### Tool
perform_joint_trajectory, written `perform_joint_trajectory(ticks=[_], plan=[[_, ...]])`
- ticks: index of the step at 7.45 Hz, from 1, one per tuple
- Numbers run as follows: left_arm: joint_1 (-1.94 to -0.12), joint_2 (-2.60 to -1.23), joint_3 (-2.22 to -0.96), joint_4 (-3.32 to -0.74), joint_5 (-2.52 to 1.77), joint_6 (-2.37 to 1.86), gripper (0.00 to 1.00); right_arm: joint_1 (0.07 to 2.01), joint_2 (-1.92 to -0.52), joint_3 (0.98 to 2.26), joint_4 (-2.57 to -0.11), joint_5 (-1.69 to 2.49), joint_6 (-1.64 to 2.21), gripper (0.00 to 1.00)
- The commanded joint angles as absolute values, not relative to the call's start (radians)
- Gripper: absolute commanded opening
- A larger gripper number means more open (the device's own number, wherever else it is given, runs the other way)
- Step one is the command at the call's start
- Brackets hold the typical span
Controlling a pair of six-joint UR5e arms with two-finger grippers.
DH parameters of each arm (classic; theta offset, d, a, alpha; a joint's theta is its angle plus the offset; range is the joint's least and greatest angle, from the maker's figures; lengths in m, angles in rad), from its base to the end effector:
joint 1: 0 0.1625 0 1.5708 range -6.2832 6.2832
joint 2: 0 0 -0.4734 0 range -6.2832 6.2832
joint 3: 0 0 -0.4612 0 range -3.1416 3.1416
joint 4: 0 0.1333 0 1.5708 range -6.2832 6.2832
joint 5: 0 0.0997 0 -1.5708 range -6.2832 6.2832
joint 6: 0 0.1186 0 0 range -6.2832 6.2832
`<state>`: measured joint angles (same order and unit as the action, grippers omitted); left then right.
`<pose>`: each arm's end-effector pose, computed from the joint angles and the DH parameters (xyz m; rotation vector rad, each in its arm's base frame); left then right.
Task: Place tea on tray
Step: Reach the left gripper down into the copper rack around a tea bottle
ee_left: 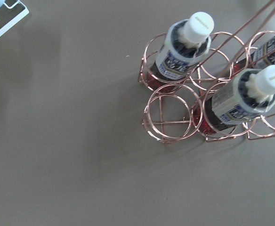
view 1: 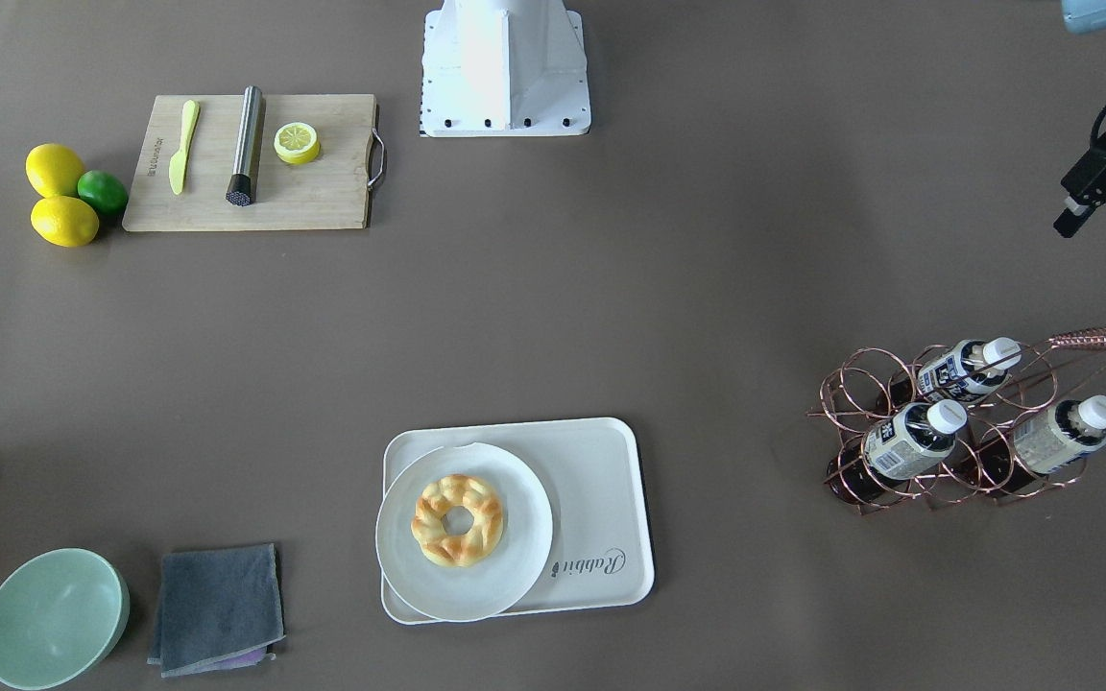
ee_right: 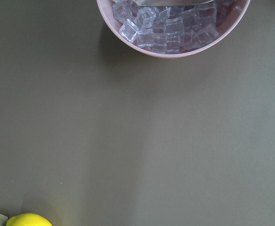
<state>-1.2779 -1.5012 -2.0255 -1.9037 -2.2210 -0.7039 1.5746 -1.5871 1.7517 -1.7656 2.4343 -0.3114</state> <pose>0.0946 -0.5268 0.4670 0.3103 0.8755 -0.1477 0.0452 -0.5444 0.6403 0.1079 -0.8601 -0.2751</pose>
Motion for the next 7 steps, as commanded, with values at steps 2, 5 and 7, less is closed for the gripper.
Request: perform_joint_trajectory(ticks=[2,5,7], plan=[[-1.137,-1.671,-1.920,-1.960,-2.002,-0.810,0.96,1.574,-1.598,1.750,-1.766,2.444,-0.313,1.00],[-1.120,-1.748,-1.829,-1.979,-1.996,-0.818,0.92,1.572,-1.608,1.750,-1.766,2.442,-0.311,1.00],[-1.071,-1.749,-1.777,-2.051,-1.930,-0.813,0.88,1.569,-1.605,1.749,-1.766,2.441,-0.311,1.00]])
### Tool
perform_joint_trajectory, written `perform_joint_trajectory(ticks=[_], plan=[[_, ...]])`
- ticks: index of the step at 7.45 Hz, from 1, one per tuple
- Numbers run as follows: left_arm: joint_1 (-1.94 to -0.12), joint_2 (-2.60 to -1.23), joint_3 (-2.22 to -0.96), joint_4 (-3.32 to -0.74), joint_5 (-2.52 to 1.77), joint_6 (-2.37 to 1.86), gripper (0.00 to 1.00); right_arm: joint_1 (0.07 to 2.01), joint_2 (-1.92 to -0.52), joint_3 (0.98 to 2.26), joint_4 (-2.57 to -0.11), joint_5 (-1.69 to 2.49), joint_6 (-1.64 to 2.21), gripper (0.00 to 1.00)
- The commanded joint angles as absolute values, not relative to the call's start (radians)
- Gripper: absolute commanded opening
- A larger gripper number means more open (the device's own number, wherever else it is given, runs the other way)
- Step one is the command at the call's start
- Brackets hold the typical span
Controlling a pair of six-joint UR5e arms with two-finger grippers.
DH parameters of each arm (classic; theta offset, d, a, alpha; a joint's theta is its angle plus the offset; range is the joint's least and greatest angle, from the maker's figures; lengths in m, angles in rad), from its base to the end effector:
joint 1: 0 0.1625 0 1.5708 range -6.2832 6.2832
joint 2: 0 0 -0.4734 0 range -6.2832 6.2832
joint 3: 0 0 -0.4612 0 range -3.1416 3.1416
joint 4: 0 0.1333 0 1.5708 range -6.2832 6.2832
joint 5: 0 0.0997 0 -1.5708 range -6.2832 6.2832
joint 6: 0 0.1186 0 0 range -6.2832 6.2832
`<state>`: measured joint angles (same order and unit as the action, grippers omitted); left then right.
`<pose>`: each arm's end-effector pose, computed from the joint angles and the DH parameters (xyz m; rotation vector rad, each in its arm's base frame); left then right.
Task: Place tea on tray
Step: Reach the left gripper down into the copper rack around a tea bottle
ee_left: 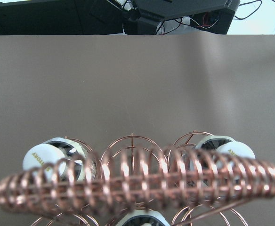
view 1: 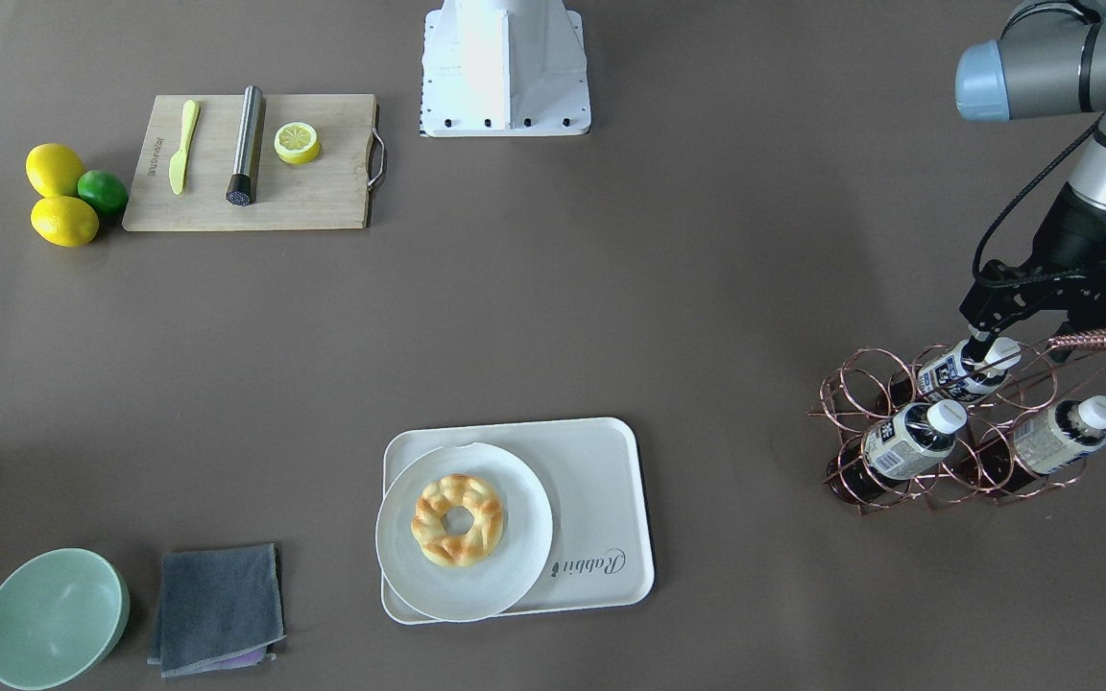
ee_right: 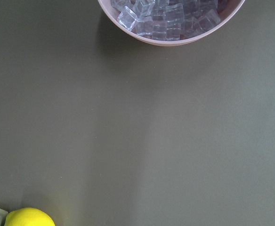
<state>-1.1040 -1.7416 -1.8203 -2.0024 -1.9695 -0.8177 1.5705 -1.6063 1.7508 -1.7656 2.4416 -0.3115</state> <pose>0.2143 -0.6192 0.4378 0.4487 0.8028 -0.1561 0.0424 -0.5353 0.6505 0.0887 -0.8702 -0.2698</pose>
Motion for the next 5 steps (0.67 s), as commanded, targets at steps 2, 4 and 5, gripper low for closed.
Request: perform_joint_trajectory(ticks=[2,4,5], plan=[[-1.071,-1.747,-1.785,-2.046,-1.937,-0.810,0.84,1.569,-1.600,1.744,-1.766,2.441,-0.310,1.00],[-1.075,-1.737,-1.805,-2.043,-1.942,-0.808,0.82,1.569,-1.600,1.744,-1.767,2.441,-0.310,1.00],[-1.081,-1.732,-1.818,-2.040,-1.968,-0.808,0.82,1.569,-1.604,1.744,-1.767,2.442,-0.310,1.00]])
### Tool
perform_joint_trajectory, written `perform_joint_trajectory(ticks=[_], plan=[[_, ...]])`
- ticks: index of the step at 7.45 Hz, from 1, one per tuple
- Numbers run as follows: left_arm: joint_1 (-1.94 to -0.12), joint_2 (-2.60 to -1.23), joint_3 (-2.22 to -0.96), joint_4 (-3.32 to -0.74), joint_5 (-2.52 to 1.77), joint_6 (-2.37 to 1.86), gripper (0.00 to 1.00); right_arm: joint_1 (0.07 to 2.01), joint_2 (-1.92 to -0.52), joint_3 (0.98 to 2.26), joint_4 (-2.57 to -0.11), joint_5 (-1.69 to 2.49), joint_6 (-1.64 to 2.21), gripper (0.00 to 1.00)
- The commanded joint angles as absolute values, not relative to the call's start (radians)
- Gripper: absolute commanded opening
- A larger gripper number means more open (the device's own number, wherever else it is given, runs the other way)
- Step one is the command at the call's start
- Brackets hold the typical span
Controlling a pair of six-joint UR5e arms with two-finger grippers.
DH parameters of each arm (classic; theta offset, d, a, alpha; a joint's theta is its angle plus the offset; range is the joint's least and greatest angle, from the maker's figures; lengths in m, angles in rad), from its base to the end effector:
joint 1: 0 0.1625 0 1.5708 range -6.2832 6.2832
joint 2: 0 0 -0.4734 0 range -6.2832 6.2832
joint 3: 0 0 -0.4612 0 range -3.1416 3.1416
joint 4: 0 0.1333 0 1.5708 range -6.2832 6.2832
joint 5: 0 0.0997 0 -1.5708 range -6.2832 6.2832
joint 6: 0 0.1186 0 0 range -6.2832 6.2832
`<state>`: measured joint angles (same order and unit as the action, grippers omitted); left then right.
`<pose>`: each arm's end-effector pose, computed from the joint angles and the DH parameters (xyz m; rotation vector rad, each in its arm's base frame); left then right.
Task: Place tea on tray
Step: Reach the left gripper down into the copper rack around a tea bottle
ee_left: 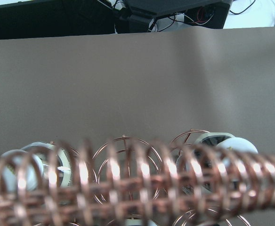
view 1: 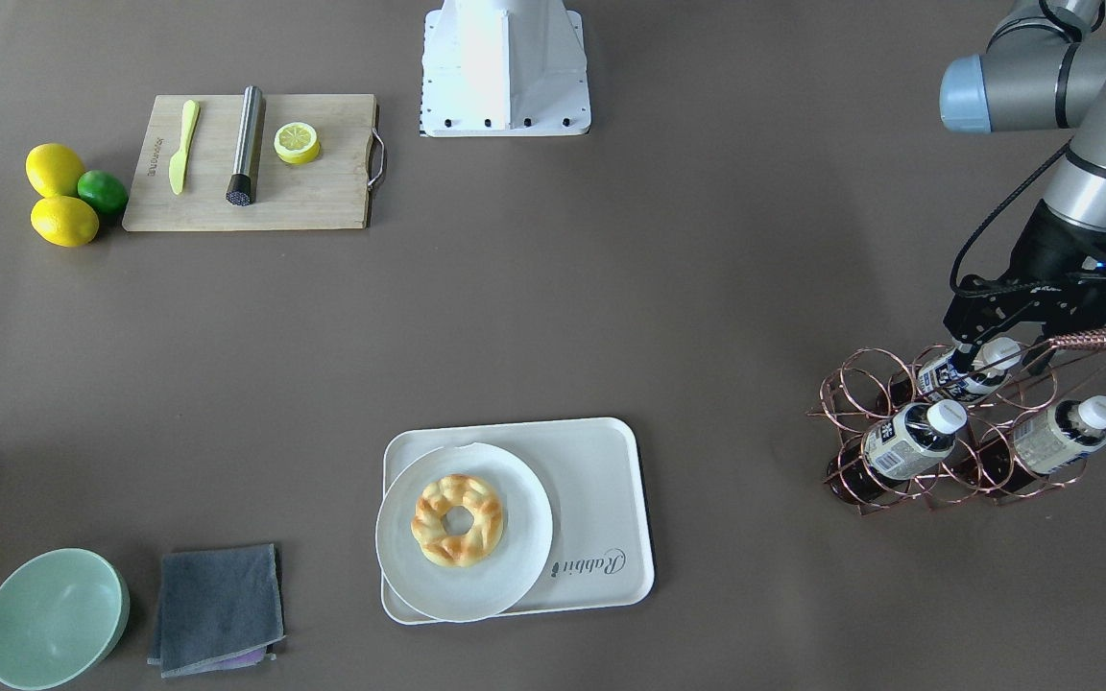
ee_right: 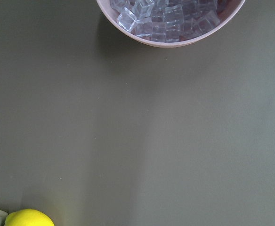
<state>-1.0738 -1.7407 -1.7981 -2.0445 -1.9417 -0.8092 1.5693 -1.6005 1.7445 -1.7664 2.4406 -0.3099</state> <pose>0.2325 -0.6180 0.4456 0.4724 0.7982 -0.1280 0.0419 -0.5381 0.6510 0.0861 -0.8695 -0.2690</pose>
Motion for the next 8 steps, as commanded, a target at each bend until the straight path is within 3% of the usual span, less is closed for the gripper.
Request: perform_joint_trajectory(ticks=[1,3,4,6,8], plan=[[-1.081,-1.711,-1.819,-2.046,-1.968,-0.807,0.82,1.569,-1.605,1.744,-1.767,2.442,-0.310,1.00],[-1.083,-1.683,-1.825,-2.049,-1.968,-0.805,0.77,1.569,-1.608,1.744,-1.767,2.442,-0.310,1.00],[-1.083,-1.680,-1.838,-2.055,-1.967,-0.807,0.65,1.569,-1.608,1.743,-1.767,2.442,-0.310,1.00],[-1.083,-1.680,-1.842,-2.054,-1.965,-0.807,0.01,1.569,-1.608,1.740,-1.767,2.442,-0.310,1.00],[-1.085,-1.680,-1.855,-2.048,-1.968,-0.807,0.00,1.569,-1.609,1.740,-1.767,2.442,-0.310,1.00]])
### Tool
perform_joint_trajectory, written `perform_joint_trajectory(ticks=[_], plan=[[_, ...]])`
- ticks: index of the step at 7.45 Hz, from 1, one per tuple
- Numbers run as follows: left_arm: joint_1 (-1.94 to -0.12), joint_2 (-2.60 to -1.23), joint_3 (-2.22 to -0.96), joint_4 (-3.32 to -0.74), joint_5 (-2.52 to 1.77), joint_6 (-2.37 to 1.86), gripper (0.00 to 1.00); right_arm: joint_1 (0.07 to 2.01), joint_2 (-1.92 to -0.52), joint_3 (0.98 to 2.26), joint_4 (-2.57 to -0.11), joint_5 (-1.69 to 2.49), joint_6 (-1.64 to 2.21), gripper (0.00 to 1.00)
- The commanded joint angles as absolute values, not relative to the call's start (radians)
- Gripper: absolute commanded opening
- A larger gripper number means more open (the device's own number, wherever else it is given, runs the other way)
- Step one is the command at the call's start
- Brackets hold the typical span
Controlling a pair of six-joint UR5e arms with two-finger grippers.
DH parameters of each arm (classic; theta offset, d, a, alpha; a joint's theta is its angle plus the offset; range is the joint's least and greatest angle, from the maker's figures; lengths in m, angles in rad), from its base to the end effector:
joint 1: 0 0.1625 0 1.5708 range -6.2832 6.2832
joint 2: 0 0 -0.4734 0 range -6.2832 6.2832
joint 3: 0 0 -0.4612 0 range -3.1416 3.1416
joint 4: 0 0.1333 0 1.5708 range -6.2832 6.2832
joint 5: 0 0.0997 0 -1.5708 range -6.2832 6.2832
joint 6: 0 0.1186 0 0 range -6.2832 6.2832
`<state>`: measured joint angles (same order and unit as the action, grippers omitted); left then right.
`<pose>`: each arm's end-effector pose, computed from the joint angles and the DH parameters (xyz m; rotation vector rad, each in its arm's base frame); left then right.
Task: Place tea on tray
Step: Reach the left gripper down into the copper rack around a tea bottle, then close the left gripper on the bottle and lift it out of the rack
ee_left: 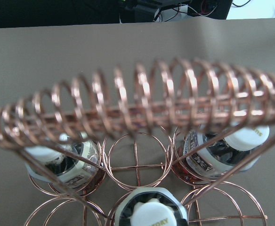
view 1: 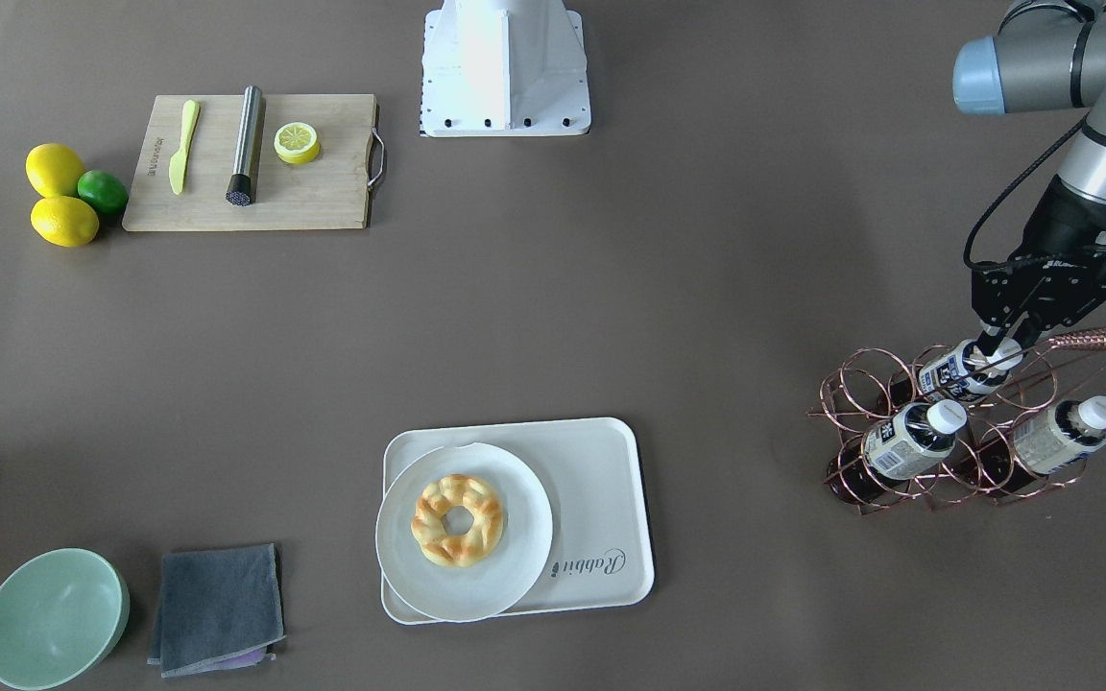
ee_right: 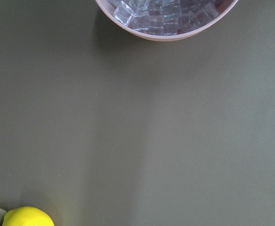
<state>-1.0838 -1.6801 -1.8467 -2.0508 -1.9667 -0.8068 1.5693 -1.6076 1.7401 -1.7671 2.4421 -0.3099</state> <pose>0.2160 -0.5951 0.4548 0.4574 0.8098 -0.1252 0.0418 -0.5344 0.6572 0.0750 -0.8725 -0.2635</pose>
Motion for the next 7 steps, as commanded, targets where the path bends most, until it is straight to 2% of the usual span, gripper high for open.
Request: perform_joint_trajectory(ticks=[1,5,7], plan=[[-1.091,-1.681,-1.862,-2.046,-1.970,-0.807,0.00,1.569,-1.609,1.740,-1.767,2.442,-0.310,1.00],[-1.291,-1.681,-1.983,-2.010,-2.123,-0.763,0.00,1.569,-1.608,1.738,-1.767,2.442,-0.310,1.00],[-1.411,-1.661,-2.058,-1.875,-2.198,-0.594,0.00,1.569,-1.608,1.741,-1.767,2.460,-0.310,1.00]])
